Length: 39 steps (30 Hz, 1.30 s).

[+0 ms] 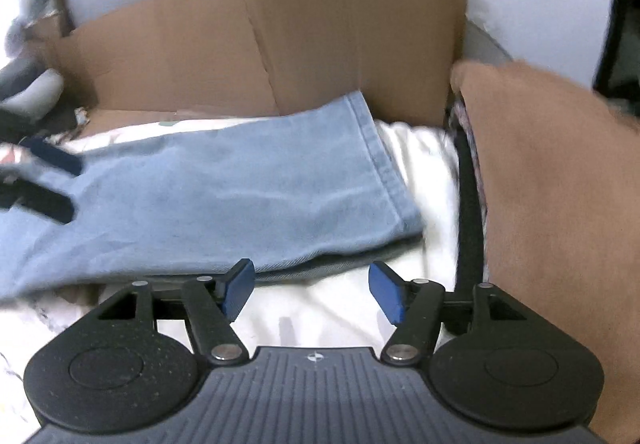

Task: Fold clothes

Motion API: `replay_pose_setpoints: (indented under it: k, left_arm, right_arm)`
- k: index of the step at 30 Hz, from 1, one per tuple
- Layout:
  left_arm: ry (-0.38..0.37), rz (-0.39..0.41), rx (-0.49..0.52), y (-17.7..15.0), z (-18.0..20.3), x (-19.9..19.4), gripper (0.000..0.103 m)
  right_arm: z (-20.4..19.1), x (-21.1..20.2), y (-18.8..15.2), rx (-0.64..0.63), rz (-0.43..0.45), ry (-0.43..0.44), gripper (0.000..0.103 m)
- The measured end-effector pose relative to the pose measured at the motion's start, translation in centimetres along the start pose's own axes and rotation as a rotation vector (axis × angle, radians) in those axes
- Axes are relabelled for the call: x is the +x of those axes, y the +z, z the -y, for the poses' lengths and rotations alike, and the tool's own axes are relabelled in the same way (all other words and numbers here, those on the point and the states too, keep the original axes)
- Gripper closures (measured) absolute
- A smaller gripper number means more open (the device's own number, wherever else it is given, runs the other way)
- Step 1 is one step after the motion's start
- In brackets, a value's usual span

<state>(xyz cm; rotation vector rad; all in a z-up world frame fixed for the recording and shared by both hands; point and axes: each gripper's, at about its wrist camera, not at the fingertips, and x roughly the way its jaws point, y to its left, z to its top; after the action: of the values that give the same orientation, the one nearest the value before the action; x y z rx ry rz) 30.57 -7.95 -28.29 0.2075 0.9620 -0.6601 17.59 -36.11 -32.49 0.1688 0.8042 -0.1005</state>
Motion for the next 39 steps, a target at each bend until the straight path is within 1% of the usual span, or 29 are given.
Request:
replay_pose_setpoints:
  k: [2,4,5,8,10,12,13,15,16,19,21,23,26,29,33,35,39]
  left_arm:
    - [0.038,-0.004,-0.034,-1.0,-0.6,-0.8,0.035]
    - [0.064,0.013,-0.067,-2.1,-1.0,-1.5,0.031]
    - [0.072,0.020,-0.080,-2.5,-1.2,-1.7,0.028]
    - [0.096,0.027,-0.117,-3.7,-1.5,-1.5,0.028]
    - [0.086,0.027,-0.172,-4.4,-2.1,-0.9,0.028]
    - [0.098,0.041,-0.210,-5.2,-2.6,-0.7,0.027]
    - [0.089,0.039,-0.211,-5.5,-2.6,-0.5,0.027]
    - [0.097,0.029,-0.193,-6.1,-2.6,0.1,0.027]
    - [0.108,0.026,-0.198,-6.4,-2.6,0.4,0.026]
    - [0.096,0.016,-0.237,-7.2,-3.0,1.2,0.026]
    - [0.123,-0.001,-0.217,-7.7,-2.9,1.8,0.026]
    - [0.127,-0.015,-0.214,-8.2,-3.0,2.4,0.026]
    - [0.143,-0.038,-0.216,-8.7,-3.3,3.4,0.021]
    - [0.161,-0.057,-0.168,-9.0,-3.0,4.3,0.019]
    - [0.180,-0.068,-0.132,-9.2,-2.6,5.2,0.014]
    - [0.198,-0.073,-0.098,-9.1,-2.3,5.6,0.014]
    - [0.238,-0.066,-0.061,-8.9,-2.2,5.9,0.015]
  right_arm:
    - [-0.9,0.0,-0.1,-0.034,0.003,0.029,0.033]
    - [-2.0,0.4,-0.1,-0.085,-0.005,0.048,0.033]
    - [-2.4,0.5,-0.1,-0.101,-0.008,0.061,0.033]
    - [-3.7,0.5,0.0,-0.149,-0.005,0.075,0.033]
    - [-4.6,0.4,-0.2,-0.196,0.003,0.082,0.033]
    - [-5.1,0.2,-0.3,-0.220,0.005,0.090,0.033]
    - [-5.3,0.2,-0.3,-0.220,0.003,0.094,0.033]
    - [-5.4,0.1,-0.5,-0.217,-0.002,0.103,0.033]
    - [-5.6,0.2,-0.6,-0.216,-0.004,0.107,0.033]
    - [-5.8,0.6,-0.9,-0.227,-0.019,0.115,0.033]
    - [-5.9,1.1,-1.1,-0.226,-0.033,0.122,0.033]
    - [-6.0,1.5,-1.1,-0.220,-0.042,0.124,0.033]
    - [-6.1,1.7,-1.3,-0.215,-0.054,0.130,0.033]
    - [-6.2,1.8,-1.6,-0.216,-0.064,0.136,0.033]
    - [-6.3,2.0,-2.2,-0.223,-0.081,0.147,0.033]
    - [-6.2,2.1,-2.4,-0.214,-0.092,0.153,0.033]
    - [-6.5,2.5,-2.7,-0.214,-0.110,0.169,0.033]
